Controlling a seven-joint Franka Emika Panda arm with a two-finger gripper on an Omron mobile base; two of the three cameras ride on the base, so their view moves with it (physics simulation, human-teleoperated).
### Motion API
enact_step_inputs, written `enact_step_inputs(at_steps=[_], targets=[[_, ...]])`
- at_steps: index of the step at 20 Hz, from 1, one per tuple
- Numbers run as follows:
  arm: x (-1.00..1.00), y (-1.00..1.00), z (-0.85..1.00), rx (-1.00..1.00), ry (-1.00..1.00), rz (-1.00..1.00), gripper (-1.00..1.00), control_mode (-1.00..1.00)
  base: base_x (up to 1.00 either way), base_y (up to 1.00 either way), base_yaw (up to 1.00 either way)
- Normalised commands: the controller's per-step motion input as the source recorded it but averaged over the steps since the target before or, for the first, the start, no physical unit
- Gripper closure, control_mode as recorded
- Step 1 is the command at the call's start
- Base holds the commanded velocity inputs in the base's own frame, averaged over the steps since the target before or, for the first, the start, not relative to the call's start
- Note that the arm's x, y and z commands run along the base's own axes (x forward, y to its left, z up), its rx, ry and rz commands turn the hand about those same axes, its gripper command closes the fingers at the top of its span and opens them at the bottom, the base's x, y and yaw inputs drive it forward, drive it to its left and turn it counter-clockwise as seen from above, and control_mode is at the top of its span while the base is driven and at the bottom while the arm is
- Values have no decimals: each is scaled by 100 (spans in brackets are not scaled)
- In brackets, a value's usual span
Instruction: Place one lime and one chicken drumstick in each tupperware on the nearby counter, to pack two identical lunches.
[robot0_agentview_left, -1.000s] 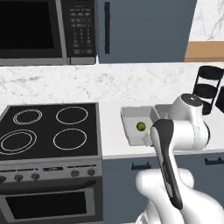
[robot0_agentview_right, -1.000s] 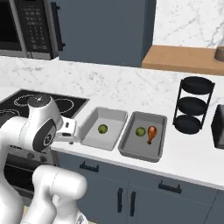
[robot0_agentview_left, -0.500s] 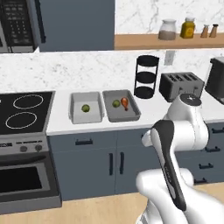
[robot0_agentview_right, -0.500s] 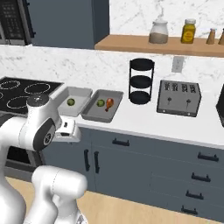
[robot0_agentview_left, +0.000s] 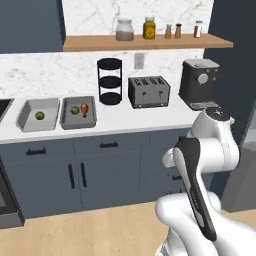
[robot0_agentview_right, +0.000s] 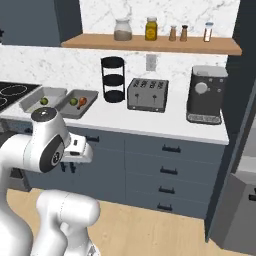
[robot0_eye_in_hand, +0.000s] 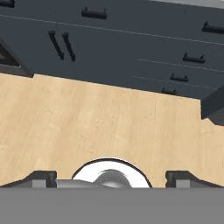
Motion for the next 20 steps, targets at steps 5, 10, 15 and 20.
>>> enact_step_inputs(at_steps=[5,10,15,20], targets=[[0,0,0,0,0,0,-100,100,-35,-100,-13],[0,0,0,0,0,0,-100,100,-2,-100,-14],[0,0,0,0,0,0,-100,100,3,-100,-13],[0,0,0,0,0,0,-100,100,21,-100,-9]])
